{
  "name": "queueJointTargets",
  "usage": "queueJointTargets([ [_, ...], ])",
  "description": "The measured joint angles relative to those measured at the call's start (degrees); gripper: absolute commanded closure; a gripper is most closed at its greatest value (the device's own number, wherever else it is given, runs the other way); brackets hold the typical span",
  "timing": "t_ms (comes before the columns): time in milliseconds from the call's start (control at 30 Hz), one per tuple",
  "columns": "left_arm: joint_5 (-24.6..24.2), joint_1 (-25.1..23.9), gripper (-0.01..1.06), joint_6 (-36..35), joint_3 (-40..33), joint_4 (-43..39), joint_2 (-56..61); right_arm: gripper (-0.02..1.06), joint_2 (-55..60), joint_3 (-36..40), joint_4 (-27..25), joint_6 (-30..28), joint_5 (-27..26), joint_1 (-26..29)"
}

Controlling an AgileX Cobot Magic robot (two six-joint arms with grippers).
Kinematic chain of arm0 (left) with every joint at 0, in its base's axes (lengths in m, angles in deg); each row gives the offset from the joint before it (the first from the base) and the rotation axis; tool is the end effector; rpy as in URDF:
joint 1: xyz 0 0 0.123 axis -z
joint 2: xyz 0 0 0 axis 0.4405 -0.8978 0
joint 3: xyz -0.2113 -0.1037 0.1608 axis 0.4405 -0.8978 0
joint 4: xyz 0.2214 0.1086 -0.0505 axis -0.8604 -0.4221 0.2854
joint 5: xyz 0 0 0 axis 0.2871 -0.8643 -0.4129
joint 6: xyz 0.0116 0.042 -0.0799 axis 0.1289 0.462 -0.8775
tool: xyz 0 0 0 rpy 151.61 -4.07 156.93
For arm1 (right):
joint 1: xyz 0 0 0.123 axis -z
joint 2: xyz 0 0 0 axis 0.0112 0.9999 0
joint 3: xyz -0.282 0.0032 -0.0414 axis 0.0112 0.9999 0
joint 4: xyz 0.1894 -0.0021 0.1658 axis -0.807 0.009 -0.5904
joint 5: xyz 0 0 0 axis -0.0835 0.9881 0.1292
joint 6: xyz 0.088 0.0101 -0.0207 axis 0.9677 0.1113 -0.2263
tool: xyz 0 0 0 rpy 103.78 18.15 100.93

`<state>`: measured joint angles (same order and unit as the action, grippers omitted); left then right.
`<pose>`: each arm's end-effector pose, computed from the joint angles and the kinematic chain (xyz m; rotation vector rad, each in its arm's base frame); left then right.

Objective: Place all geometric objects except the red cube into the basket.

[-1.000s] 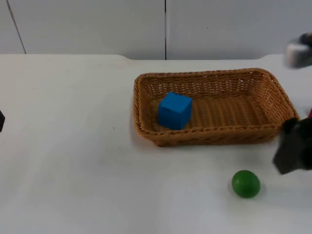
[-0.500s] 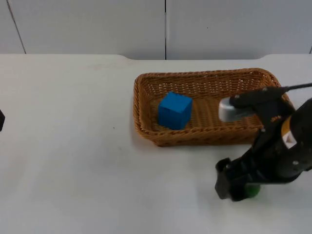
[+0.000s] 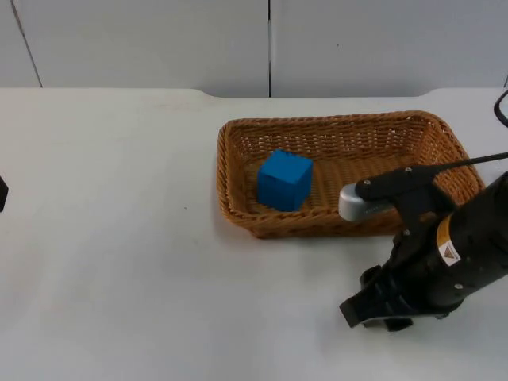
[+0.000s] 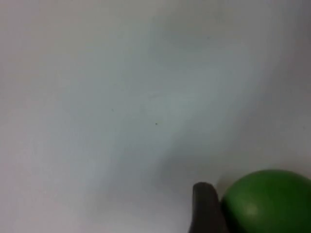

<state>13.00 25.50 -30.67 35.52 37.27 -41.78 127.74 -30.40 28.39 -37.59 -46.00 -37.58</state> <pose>0.2087 -0.0105 0.2406 0.0217 2.7068 -0.1874 0.2561 0.1901 0.0801 -0.6955 2.6263 0.2013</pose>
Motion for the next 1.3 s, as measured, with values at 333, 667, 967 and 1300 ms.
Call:
queueJointTargets([
  [333,0.21,0.00,0.00,0.00,0.00,0.00,0.00,1.04,-8.30,0.00,1.33,-0.12,8.48,0.00],
  [667,0.21,0.00,0.00,0.00,0.00,-0.10,0.00,1.05,-28.56,0.00,2.89,-0.24,22.10,0.00],
  [967,0.32,0.00,0.00,0.00,0.00,-0.10,0.00,1.05,-31.14,0.00,2.98,-0.24,22.61,0.68],
  [1300,0.56,0.00,0.00,0.00,0.00,-0.10,0.00,1.05,-24.77,-6.09,3.01,-2.41,21.72,8.33],
])
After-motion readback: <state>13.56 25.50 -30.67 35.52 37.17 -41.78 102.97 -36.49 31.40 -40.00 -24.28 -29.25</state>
